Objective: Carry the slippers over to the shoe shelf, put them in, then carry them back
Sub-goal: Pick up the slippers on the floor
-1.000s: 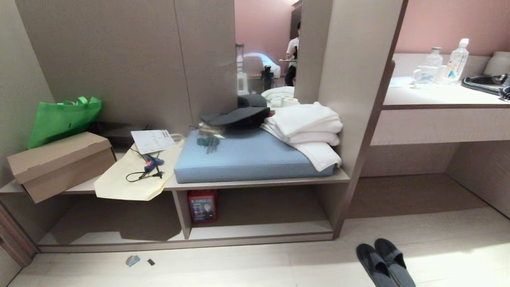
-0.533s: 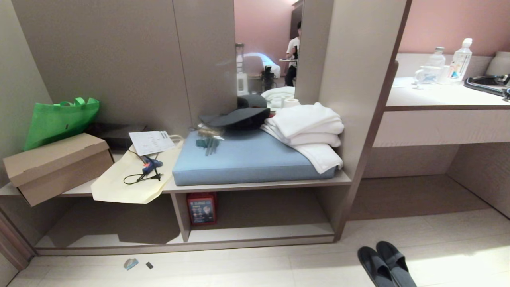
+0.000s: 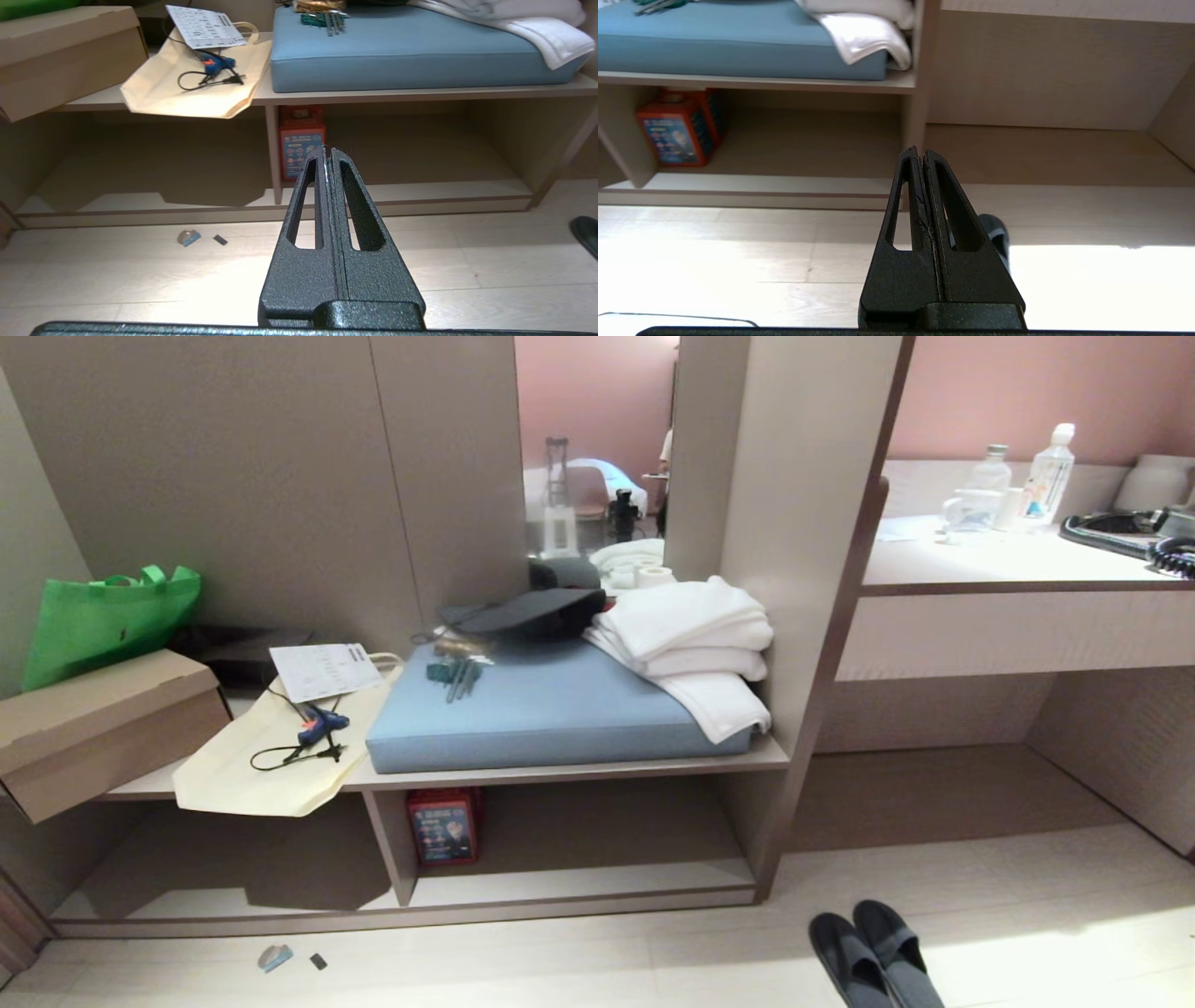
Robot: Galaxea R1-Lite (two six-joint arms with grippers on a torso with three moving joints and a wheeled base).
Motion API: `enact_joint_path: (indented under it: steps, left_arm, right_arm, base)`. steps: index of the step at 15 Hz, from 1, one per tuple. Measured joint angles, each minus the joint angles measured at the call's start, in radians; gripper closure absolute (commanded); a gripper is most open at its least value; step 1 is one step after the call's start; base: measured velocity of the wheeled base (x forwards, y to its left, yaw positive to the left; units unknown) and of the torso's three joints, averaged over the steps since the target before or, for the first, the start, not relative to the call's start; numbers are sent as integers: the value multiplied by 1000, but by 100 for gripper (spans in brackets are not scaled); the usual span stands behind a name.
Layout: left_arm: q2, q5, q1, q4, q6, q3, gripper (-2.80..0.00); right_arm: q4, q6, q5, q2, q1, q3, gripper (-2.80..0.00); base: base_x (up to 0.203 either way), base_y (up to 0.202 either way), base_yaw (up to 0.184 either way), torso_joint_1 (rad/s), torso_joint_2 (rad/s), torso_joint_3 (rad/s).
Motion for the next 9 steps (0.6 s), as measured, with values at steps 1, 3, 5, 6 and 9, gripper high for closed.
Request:
enact_joint_path:
  steps: [1, 3, 5, 6, 9]
  left_arm:
    - [0, 0, 0, 0, 0, 0, 0]
    - [0, 0, 0, 0, 0, 0, 0]
    - [0, 0, 0, 0, 0, 0, 0]
    - [0, 0, -1, 0, 0, 0, 0]
    - [0, 0, -1, 0, 0, 0, 0]
  right_arm:
    - [0, 0, 0, 0, -1, 0, 0]
    - [0, 0, 0, 0, -1, 0, 0]
    - [0, 0, 0, 0, -1, 0, 0]
    - [0, 0, 0, 0, -1, 0, 0]
    - [0, 0, 0, 0, -1, 0, 0]
  base:
    - [0, -200, 5, 1, 1, 2]
    - [0, -198, 3, 5, 5, 0]
    - [0, -197, 3, -1, 4, 2]
    - [0, -196, -2, 7, 2, 2]
    - [0, -197, 2, 2, 2, 3]
